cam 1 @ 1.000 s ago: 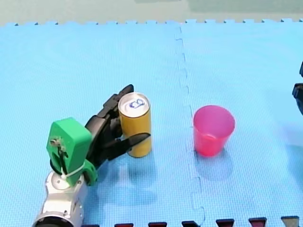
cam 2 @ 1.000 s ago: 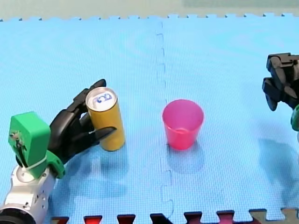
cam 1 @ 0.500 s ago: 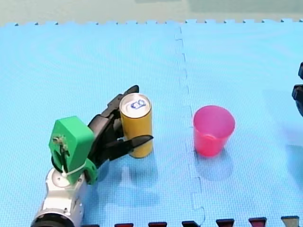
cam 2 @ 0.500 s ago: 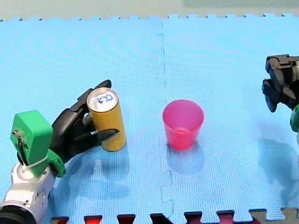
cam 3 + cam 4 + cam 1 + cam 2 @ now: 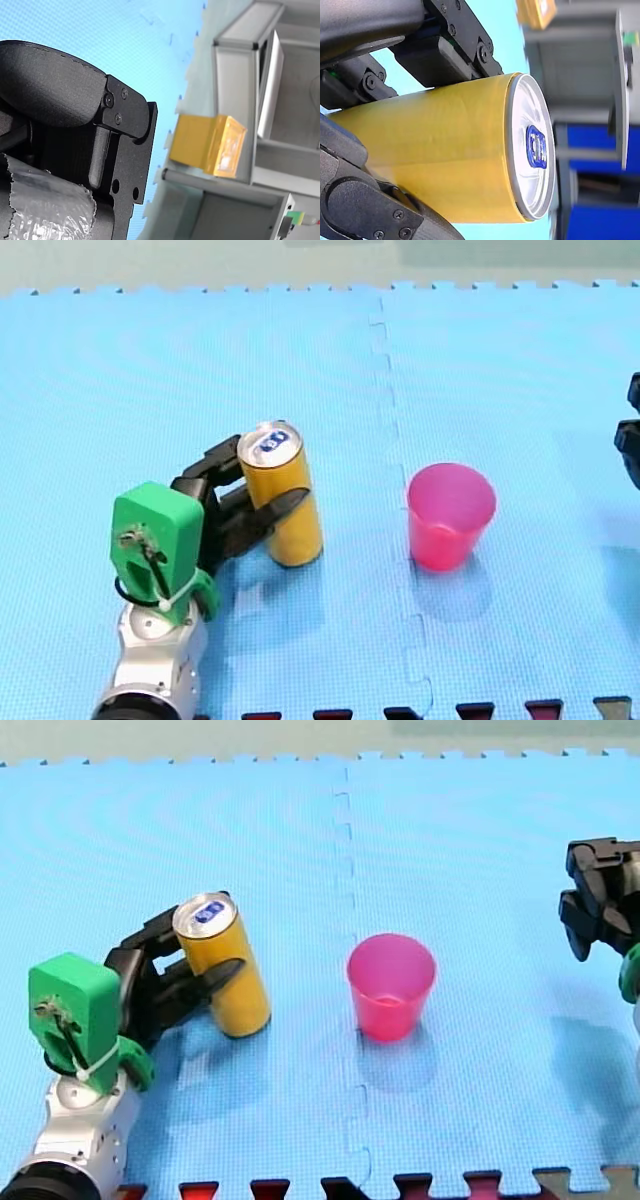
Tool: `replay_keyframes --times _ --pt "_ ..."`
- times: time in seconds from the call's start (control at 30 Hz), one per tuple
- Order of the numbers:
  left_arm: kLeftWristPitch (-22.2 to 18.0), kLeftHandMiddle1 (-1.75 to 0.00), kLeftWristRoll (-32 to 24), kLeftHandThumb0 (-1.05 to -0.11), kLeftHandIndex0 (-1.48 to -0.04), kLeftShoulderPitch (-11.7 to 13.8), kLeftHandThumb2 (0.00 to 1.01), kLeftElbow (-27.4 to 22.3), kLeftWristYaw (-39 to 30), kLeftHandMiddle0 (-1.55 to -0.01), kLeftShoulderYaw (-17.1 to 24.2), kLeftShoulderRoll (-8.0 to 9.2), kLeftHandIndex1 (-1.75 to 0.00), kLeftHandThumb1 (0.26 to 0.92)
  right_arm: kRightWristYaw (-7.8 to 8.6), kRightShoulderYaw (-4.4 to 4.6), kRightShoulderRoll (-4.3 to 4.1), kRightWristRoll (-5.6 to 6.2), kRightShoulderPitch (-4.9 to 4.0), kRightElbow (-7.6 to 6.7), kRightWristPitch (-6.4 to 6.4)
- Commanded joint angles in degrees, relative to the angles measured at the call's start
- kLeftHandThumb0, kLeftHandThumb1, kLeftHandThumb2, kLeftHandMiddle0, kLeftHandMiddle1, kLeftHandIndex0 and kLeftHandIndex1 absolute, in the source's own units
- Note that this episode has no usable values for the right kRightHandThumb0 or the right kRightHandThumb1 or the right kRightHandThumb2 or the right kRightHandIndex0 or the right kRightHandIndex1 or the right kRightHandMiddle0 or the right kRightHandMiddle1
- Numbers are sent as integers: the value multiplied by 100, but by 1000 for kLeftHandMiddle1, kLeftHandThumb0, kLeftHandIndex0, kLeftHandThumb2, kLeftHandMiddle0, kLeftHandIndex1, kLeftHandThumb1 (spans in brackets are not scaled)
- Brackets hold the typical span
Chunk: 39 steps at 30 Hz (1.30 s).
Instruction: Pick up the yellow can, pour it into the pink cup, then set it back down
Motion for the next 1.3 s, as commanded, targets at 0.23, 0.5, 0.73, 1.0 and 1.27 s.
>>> replay_keyframes --times 0.23,0.5,0.73,1.0,1.27 --pt "-17 -17 23 -373 -1212 5 3 47 81 -1325 39 39 -16 743 10 -30 24 41 -14 -7 10" --pt "8 -6 27 -372 -1207 -2 2 62 31 -1323 51 117 -4 748 19 -32 49 55 -31 -24 25" --pt "273 -3 -37 -369 -1206 -80 1 -376 -47 -1324 53 197 -1 750 85 -84 113 139 -24 -18 10" --pt "344 -2 321 -384 -1178 -133 1 -1356 197 -1325 -168 285 0 751 91 -108 174 142 -35 24 -26" --pt "1076 0 1014 -392 -1157 106 2 -2286 802 -1308 -492 325 0 756 65 -66 201 63 -6 40 -155"
